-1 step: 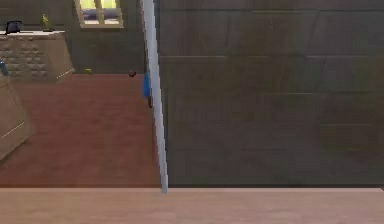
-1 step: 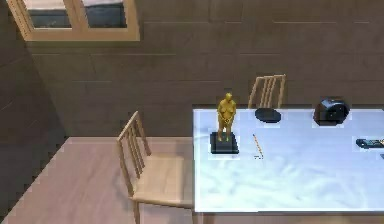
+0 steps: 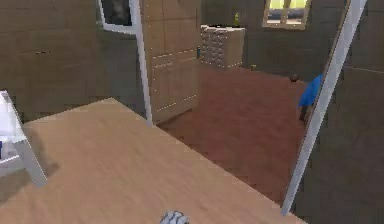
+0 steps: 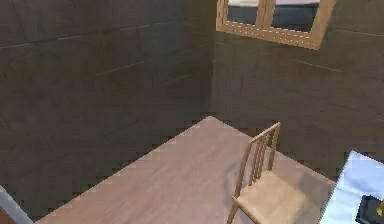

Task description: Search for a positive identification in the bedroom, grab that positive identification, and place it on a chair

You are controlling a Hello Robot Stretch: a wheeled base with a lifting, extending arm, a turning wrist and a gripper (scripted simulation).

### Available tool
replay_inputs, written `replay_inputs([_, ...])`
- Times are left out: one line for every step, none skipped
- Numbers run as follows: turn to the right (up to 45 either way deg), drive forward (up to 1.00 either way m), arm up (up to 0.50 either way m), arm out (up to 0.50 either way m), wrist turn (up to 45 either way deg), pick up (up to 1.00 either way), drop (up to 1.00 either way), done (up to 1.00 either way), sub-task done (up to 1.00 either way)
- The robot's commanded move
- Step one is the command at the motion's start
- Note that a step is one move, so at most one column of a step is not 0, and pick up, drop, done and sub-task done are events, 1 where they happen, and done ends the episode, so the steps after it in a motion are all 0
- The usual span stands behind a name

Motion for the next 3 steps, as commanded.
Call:
replay_inputs([-45.0, 0.00, 0.00, 0.00, 0.0, 0.00, 0.00, 0.00, 0.00])
replay_inputs([-33.0, 0.00, 0.00, 0.00, 0.0, 0.00, 0.00, 0.00, 0.00])
replay_inputs([0.0, 0.35, 0.00, 0.00, 0.0, 0.00, 0.00, 0.00, 0.00])
